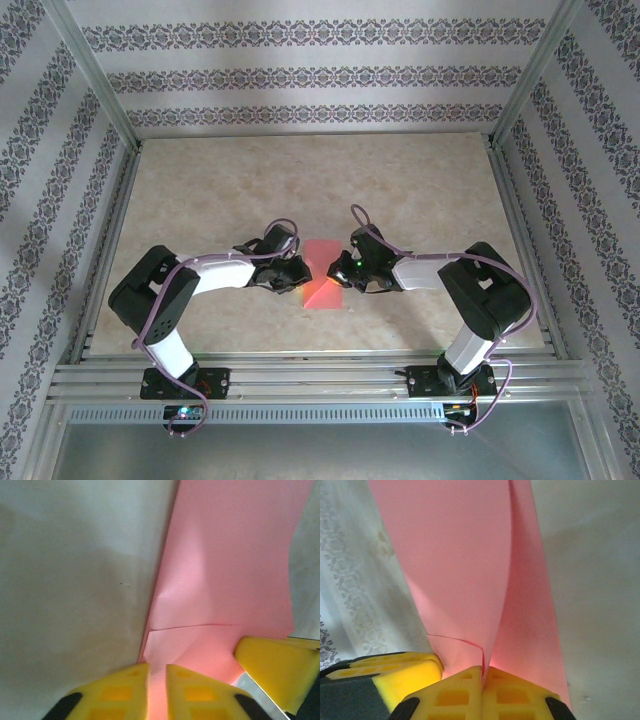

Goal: Fold a paper plane with a square sheet of paper (pick it up from the middle)
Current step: Pick up the paper from the center of the table, then turn over the paper at the center of the table.

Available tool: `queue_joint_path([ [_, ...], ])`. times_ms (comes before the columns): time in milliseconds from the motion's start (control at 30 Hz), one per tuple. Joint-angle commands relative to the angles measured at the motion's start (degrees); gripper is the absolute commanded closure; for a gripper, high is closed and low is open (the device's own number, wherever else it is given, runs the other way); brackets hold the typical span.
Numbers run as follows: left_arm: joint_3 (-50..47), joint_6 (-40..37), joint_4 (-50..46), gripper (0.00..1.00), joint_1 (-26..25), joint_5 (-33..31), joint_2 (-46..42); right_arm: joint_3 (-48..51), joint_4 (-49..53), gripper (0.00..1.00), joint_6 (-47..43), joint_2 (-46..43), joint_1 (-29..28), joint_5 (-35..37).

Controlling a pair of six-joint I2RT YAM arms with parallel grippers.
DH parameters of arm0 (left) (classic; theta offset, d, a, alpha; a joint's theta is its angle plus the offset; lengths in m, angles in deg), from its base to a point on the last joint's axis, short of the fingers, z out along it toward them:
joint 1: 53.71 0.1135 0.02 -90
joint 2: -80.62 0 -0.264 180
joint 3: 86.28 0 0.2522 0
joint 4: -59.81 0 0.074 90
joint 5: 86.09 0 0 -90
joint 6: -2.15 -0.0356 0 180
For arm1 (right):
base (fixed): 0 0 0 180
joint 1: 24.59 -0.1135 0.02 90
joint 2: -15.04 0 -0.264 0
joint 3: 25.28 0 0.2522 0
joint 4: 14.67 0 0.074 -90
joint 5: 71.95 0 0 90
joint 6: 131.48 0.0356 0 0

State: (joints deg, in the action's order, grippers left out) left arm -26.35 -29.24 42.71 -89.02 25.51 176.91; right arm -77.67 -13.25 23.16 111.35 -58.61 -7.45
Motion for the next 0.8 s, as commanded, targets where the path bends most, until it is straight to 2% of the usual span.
queue_joint_path([
  [0, -1.8, -1.7, 1.9, 0.75, 3.1, 3.2, -5.9, 0.5, -3.0, 0.98, -1.5, -3.4, 0.0, 1.4],
  [100, -3.0, -3.5, 2.2, 0.6, 6.4, 6.7, -12.0, 0.6, -4.7, 0.98, -4.6, -7.6, 1.4, 1.2],
  [167, -4.2, -3.7, 3.6, 0.38, 8.3, 10.0, -15.2, 0.5, -6.9, 0.98, -5.7, -9.7, 2.9, -0.7],
  [200, -4.8, -3.3, 4.7, 0.3, 9.2, 11.9, -16.6, 0.3, -8.6, 0.98, -5.6, -10.5, 3.9, -2.7],
  [300, -7.8, 0.3, 10.9, 0.19, 10.5, 15.6, -19.9, 0.0, -14.4, 0.98, -2.5, -11.4, 6.8, -9.0],
  [400, -10.3, 4.7, 19.4, 0.03, 10.6, 18.4, -22.1, -0.9, -19.6, 0.98, 1.5, -11.9, 8.6, -13.3],
  [533, -11.2, 9.4, 28.1, 0.0, 10.6, 21.4, -22.7, -2.8, -23.4, 0.97, 4.8, -11.7, 9.0, -17.2],
  [767, -11.1, 11.9, 33.7, 0.01, 10.6, 23.0, -21.4, -2.2, -37.8, 0.97, 15.9, -8.0, 9.1, -20.8],
])
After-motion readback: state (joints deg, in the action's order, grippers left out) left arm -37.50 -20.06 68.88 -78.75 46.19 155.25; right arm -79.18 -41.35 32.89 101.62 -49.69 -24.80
